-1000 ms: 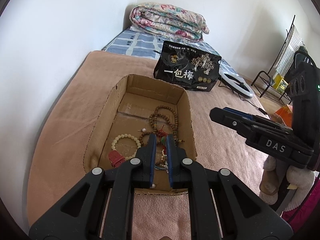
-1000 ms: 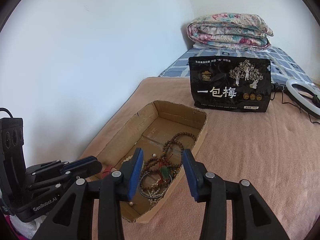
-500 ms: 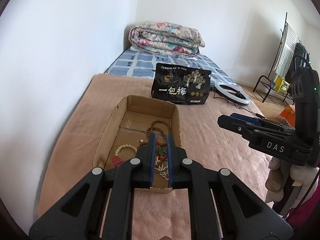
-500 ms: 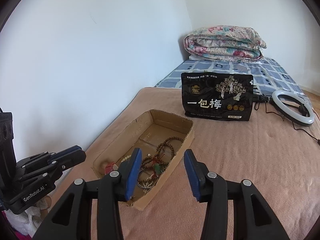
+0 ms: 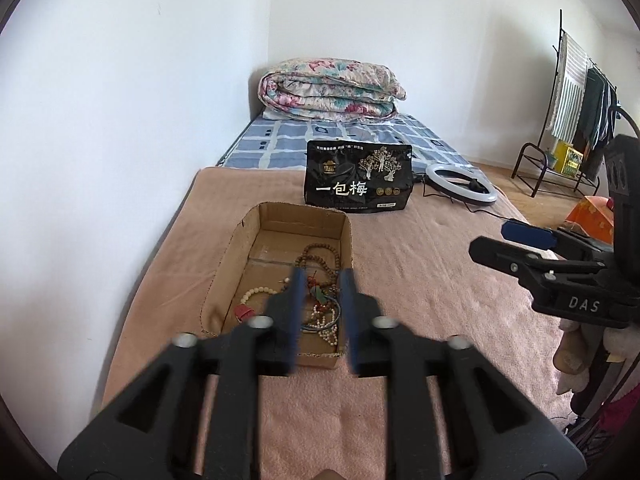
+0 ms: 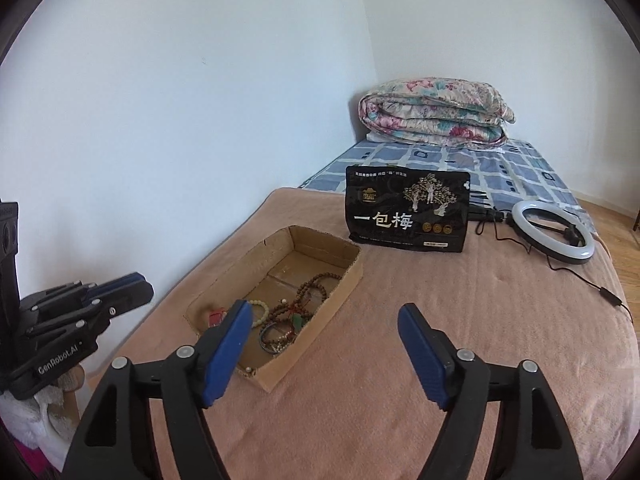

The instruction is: Organize jewelry

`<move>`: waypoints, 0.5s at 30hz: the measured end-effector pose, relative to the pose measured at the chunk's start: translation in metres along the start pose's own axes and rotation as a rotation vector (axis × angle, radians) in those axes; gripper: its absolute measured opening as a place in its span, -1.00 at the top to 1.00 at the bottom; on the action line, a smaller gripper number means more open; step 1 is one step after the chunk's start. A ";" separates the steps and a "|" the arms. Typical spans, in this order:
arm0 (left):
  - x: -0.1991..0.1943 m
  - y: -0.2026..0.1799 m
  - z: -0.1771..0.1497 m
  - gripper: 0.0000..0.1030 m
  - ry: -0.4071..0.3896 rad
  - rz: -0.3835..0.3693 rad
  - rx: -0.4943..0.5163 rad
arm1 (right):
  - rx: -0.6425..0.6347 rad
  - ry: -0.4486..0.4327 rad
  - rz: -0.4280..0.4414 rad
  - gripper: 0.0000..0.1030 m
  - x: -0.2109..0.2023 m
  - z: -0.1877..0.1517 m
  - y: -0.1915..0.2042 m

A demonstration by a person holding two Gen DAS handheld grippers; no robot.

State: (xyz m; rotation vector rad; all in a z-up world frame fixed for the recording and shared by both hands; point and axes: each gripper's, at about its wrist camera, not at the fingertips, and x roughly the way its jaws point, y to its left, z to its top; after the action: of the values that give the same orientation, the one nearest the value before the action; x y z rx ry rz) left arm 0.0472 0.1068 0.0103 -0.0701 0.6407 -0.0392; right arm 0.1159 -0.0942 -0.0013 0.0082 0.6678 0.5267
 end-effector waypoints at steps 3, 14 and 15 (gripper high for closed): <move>-0.009 -0.002 0.000 -0.07 -0.030 -0.004 -0.003 | -0.001 -0.006 -0.019 -0.71 -0.008 -0.007 -0.005; -0.019 -0.012 0.002 -0.46 -0.048 0.008 -0.005 | -0.017 -0.046 -0.138 -0.99 -0.027 -0.027 -0.017; -0.019 -0.013 0.002 -0.51 -0.051 0.014 -0.001 | -0.013 -0.044 -0.144 -0.99 -0.027 -0.028 -0.018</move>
State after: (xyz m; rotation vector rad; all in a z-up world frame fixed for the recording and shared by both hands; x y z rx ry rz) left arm 0.0329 0.0950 0.0239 -0.0671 0.5904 -0.0241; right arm 0.0900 -0.1273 -0.0105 -0.0405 0.6166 0.3914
